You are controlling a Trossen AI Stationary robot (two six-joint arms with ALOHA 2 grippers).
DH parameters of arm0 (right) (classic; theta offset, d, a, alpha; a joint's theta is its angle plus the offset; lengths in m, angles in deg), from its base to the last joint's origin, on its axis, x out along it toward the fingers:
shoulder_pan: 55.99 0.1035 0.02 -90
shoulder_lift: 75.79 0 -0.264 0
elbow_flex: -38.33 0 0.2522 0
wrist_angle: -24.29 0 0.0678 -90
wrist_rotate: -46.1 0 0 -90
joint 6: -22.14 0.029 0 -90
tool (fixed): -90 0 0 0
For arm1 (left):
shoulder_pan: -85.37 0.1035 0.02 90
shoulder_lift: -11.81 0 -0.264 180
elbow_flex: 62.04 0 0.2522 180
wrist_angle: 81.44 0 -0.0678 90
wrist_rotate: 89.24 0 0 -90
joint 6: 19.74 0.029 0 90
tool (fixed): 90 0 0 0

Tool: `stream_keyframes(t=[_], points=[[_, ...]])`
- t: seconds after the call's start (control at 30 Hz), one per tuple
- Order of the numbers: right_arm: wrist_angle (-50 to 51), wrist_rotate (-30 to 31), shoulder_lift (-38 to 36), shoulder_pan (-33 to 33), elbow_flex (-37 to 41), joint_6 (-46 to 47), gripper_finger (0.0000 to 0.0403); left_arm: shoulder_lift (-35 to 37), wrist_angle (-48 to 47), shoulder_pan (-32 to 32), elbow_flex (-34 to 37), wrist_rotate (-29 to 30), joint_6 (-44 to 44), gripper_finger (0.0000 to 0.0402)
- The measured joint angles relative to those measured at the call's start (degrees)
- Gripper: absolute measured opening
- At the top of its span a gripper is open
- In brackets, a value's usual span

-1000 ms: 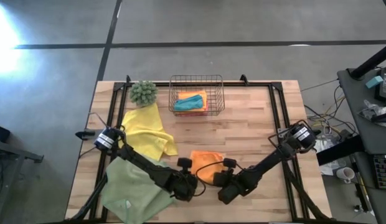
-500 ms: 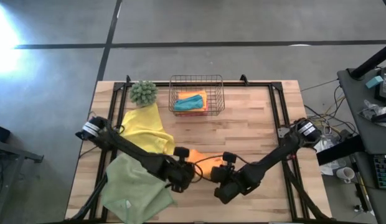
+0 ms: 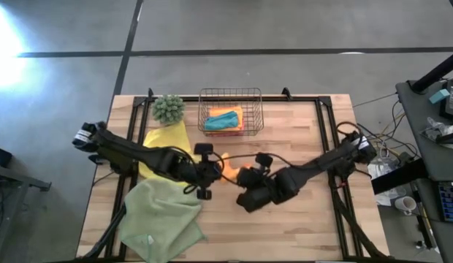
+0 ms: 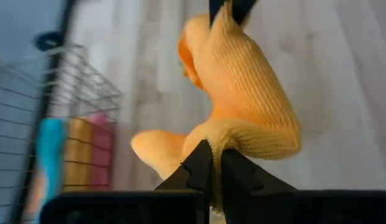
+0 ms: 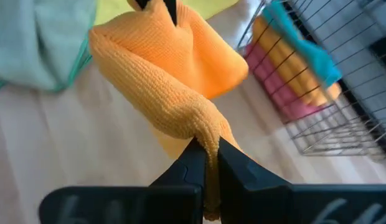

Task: Fold microfiber towels
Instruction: Put the folded orange microfiber towel into the wire basket

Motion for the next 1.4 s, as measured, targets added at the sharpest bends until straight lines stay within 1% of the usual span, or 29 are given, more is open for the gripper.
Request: stream_keyframes(t=[0.17, 0.43, 0.63, 0.7, 0.83, 0.93, 1.0, 1.1, 1.17, 1.23, 1.33, 1.4], points=[[1.15, 0.7, -0.04, -4.03, -3.93, -5.25, 0.0009, 3.54, 0.12, 2.45, 0.0, 2.08, 4.38, 0.0002], [0.73, 1.5, -0.04, -12.1, -11.09, -18.26, 0.0009, 6.85, 0.44, 7.24, 0.02, 4.6, 10.61, 0.0002], [0.67, 1.25, -0.04, -20.2, -14.08, -25.97, 0.0009, 7.34, 3.11, 12.33, 0.02, 10.47, 17.69, 0.0001], [0.62, 0.33, -0.04, -23.22, -14.25, -27.91, 0.0009, 7.23, 4.07, 14.8, 0.02, 11.5, 19.83, 0.0001], [-1.54, -4.99, 0.02, -29.79, -13.53, -31.91, 0.0009, 6.55, 4.65, 20.79, 0.03, 11.42, 20.99, 0.0001], [-7.08, -9.55, 0.04, -34.35, -11.01, -36.04, 0.0009, 5.95, 5.23, 25.69, 0.09, 11.06, 22.03, 0.0001], [-10.89, -14.34, 0.1, -37.47, -9.29, -38.27, 0.0009, 5.53, 5.82, 29.05, 0.09, 9.06, 23.57, 0.0001], [-15.72, -20.96, 0.42, -41.97, -7.04, -40.57, 0.0009, 4.02, 6.44, 33.94, 0.09, 3.33, 24.06, 0.0001], [-18.41, -24.29, 0.78, -44.95, -5.56, -42.07, 0.0009, 2.55, 7.1, 36.49, 0.09, 0.69, 25.12, 0.0001], [-20.8, -27.23, 1.57, -47.91, -4.69, -43.74, 0.0009, 1.01, 7.91, 38.49, 0.09, -0.57, 26.83, 0.0001], [-23.21, -32.46, 3.53, -51.99, -4.04, -45.59, 0.0009, -1.84, 9.16, 40.89, 0.09, -0.82, 29.69, 0.0001], [-24.37, -34.04, 4.9, -54.09, -3.82, -46.73, 0.0009, -3.41, 9.41, 42.27, 0.09, -0.83, 30.92, 0.0001]])
